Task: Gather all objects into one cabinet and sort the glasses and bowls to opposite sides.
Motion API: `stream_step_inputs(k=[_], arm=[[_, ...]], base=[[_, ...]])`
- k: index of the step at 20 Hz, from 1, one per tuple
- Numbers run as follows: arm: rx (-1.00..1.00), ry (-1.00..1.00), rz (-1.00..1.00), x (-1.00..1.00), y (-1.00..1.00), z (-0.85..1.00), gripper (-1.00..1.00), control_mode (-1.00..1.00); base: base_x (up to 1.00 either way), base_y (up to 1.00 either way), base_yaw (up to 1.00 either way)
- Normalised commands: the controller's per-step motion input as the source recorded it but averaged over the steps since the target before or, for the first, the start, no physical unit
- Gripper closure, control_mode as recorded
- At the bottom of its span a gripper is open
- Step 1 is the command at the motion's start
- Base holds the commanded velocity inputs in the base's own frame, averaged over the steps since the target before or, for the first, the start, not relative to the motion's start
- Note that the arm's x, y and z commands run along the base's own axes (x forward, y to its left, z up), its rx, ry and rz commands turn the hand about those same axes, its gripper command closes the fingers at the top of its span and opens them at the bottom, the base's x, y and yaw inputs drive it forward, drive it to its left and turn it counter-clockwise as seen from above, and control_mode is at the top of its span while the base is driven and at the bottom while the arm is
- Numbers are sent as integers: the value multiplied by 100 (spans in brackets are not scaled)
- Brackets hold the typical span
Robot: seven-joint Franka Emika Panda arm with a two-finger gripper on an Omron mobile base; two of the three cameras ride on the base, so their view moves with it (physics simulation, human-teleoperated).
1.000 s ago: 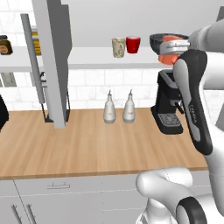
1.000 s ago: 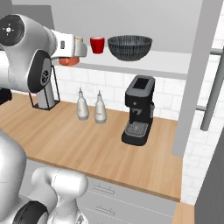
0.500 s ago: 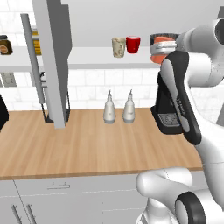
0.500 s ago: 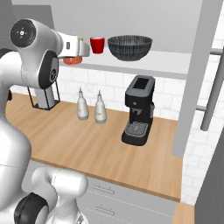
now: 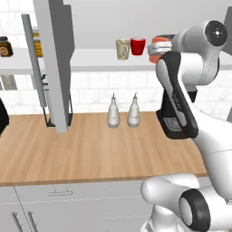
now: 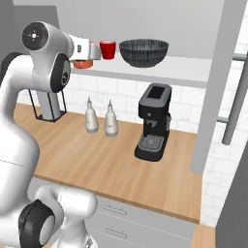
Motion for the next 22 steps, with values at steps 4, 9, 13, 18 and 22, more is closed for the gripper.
stream_step_inputs(k=[4, 9, 13, 18, 22], arm=[[0, 0, 0, 41, 8, -14, 100, -100], [0, 0, 0, 38, 7, -12, 100, -100], [0, 0, 0, 39, 4, -7, 100, -100], [0, 0, 0, 32, 1, -11, 100, -100], [0, 0, 0, 24, 0, -27, 100, -100]], base=[[0, 0, 0], [0, 0, 0], [0, 0, 0], [0, 0, 0], [0, 0, 0]])
